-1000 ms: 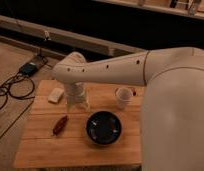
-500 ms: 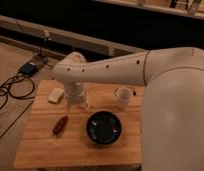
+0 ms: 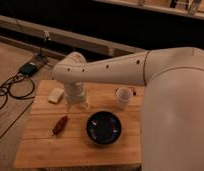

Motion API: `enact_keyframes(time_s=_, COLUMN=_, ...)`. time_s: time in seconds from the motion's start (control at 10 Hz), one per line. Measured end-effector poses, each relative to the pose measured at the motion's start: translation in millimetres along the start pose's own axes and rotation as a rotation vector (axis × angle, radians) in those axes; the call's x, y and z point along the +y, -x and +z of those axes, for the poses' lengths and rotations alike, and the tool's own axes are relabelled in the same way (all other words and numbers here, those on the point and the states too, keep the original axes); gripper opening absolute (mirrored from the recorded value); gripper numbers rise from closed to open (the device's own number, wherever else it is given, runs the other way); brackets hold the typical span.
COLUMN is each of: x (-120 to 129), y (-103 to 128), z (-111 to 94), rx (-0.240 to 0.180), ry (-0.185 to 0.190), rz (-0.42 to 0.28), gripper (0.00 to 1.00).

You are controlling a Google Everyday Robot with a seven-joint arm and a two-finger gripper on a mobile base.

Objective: Move the arm in a circular motion

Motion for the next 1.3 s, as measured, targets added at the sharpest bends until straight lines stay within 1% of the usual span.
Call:
enact_keyframes(time_s=0.6, x=0.6, y=-0.2, z=-0.4, rx=0.001, ry=0.000, rz=-0.002, gripper=0.65)
enact_keyframes(time_s=0.7, x=9.2, y=-4.3, z=0.0, rx=0.009, ry=0.004, rz=-0.032, gripper=0.65)
enact_keyframes(time_s=0.9, x=35.5, y=-18.7, z=-0.6, rx=0.016, ry=0.014, rz=-0.119, gripper=0.65)
enact_keyframes(time_s=1.1, x=59.5, y=-46.8, z=-0.7, rx=0.017, ry=0.015, rz=-0.230, gripper=0.65)
enact_keyframes(time_s=1.2, x=69.5, y=-68.1, z=0.6, rx=0.018, ry=0.011, rz=-0.294, gripper=0.65)
enact_keyframes(time_s=1.3, x=71.6, y=-82.2, z=1.8, rx=0.020, ry=0.006, rz=-0.324, gripper=0.65)
